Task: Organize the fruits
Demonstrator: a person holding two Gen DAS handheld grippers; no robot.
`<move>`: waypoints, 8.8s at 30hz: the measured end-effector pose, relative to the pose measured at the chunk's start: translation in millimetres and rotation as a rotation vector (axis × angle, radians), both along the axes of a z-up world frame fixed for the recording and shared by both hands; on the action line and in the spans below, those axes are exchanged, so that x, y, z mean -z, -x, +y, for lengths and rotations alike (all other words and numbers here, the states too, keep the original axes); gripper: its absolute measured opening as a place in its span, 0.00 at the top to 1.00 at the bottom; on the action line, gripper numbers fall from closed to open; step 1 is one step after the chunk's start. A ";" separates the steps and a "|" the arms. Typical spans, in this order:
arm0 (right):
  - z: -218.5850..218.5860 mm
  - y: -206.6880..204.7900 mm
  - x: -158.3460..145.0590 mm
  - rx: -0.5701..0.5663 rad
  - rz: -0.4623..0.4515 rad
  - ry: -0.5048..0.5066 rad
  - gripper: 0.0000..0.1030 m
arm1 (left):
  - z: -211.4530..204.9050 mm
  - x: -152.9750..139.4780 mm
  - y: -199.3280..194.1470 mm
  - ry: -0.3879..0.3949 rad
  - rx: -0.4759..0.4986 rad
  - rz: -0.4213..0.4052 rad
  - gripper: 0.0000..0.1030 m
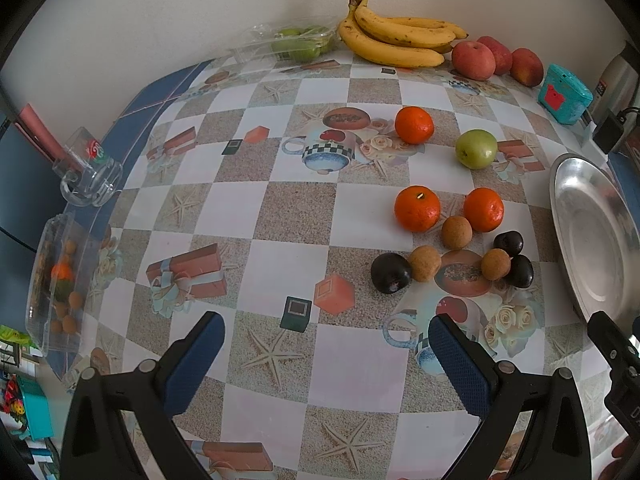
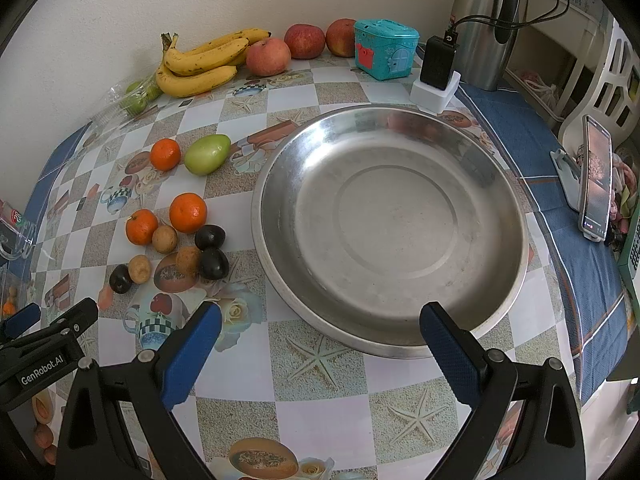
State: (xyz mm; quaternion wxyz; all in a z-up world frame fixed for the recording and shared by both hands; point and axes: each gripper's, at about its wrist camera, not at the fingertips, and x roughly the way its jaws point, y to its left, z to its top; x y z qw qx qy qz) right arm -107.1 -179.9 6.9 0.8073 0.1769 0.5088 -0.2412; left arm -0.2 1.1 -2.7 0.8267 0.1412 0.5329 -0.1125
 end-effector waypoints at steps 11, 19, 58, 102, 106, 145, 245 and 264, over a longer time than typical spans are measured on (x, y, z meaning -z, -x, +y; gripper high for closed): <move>0.1 -0.3 0.0 -0.001 0.001 0.000 0.03 | 1.6 -0.3 -1.4 0.001 0.001 0.001 0.00; 0.2 -0.5 -0.2 0.000 0.001 0.000 0.03 | 2.6 0.1 -1.9 0.002 0.005 0.002 0.00; 1.3 -7.2 -10.4 -0.032 -0.092 -0.047 0.04 | 16.2 -20.1 -13.7 0.132 -0.064 -0.083 0.00; 7.7 -81.6 32.8 -0.112 -0.008 -0.272 0.64 | 12.5 42.7 -53.3 0.456 -0.109 0.288 0.55; 6.6 -81.4 34.7 -0.110 -0.003 -0.277 0.68 | 12.2 43.1 -52.6 0.478 -0.106 0.300 0.64; 4.4 -80.6 3.1 -0.098 -0.114 -0.260 0.78 | 30.3 13.2 -61.9 0.491 -0.215 0.195 0.72; -109.4 -27.3 -8.4 0.248 -0.119 -0.220 0.69 | -84.9 -18.9 -60.4 0.409 0.006 0.152 0.62; -97.5 -39.8 3.2 0.180 -0.022 -0.150 0.28 | -76.3 8.3 -65.7 0.252 -0.075 0.176 0.00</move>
